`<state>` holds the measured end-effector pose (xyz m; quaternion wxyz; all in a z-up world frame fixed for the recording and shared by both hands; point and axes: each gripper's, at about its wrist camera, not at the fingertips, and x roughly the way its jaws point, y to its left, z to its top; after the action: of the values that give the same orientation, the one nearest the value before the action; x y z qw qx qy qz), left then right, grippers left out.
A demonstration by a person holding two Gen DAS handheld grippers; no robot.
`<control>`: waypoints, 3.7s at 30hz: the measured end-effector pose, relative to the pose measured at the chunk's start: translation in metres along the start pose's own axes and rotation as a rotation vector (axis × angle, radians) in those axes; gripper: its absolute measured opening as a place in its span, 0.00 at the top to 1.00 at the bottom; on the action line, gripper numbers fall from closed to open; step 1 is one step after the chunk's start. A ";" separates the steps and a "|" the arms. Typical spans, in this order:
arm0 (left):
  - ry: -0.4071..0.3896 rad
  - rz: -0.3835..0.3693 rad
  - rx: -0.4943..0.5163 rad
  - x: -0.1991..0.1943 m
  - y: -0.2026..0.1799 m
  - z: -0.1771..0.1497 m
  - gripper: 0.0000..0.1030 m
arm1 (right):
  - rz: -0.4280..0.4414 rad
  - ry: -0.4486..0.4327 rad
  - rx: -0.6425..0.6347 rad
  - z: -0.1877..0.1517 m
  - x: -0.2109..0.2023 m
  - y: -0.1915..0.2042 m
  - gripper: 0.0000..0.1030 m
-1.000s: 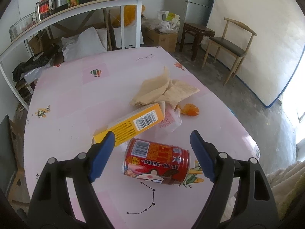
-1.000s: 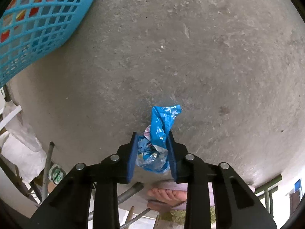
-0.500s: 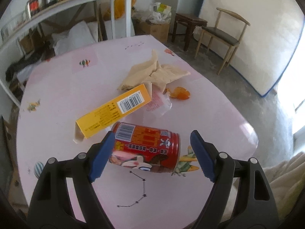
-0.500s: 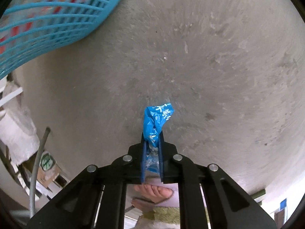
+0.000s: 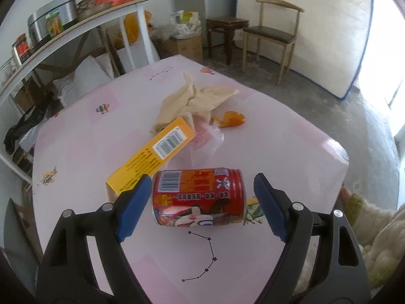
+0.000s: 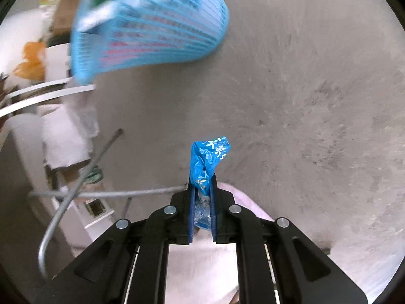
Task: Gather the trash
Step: 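Grasp the red can with the left tool and lift it, then open both tools over the wastebasket to drop the can and wrapper, then move both tools back to the table and grasp the yellow box with the left tool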
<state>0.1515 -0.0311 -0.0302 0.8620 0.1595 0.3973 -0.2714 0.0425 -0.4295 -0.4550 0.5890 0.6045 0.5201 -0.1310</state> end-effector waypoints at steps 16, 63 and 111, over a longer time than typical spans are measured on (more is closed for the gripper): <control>0.205 -0.054 0.760 0.046 -0.047 -0.016 0.19 | 0.176 -0.149 -0.337 -0.047 -0.187 0.092 0.90; 0.342 -0.424 -0.057 0.223 -0.232 0.201 0.16 | -0.018 -0.406 -0.339 0.133 -0.162 0.149 0.58; -0.095 0.157 -0.084 0.008 0.042 -0.010 0.14 | 0.220 -0.077 -1.071 -0.225 -0.161 0.332 0.39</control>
<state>0.1747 0.0043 -0.0404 0.9045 0.1409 0.3530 -0.1933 0.1317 -0.2373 -0.0788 0.8433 0.2656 0.4258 0.1923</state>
